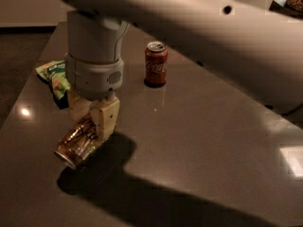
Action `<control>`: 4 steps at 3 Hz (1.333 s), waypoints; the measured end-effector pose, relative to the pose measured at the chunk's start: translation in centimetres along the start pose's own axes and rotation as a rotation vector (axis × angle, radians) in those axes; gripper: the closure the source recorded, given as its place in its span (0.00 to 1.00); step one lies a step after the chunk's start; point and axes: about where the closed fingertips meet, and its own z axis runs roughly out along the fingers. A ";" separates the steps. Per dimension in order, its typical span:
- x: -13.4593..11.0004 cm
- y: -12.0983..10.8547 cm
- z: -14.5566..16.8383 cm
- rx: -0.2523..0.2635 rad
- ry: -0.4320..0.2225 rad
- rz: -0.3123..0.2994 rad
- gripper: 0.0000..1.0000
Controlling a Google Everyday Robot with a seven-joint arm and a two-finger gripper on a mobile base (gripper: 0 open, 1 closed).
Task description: Pick orange can
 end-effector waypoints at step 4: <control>-0.6 -0.6 -7.6 0.163 -0.140 0.033 1.00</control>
Offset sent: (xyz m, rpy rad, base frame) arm -0.0052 -0.0372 0.0803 0.1129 0.1247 -0.0386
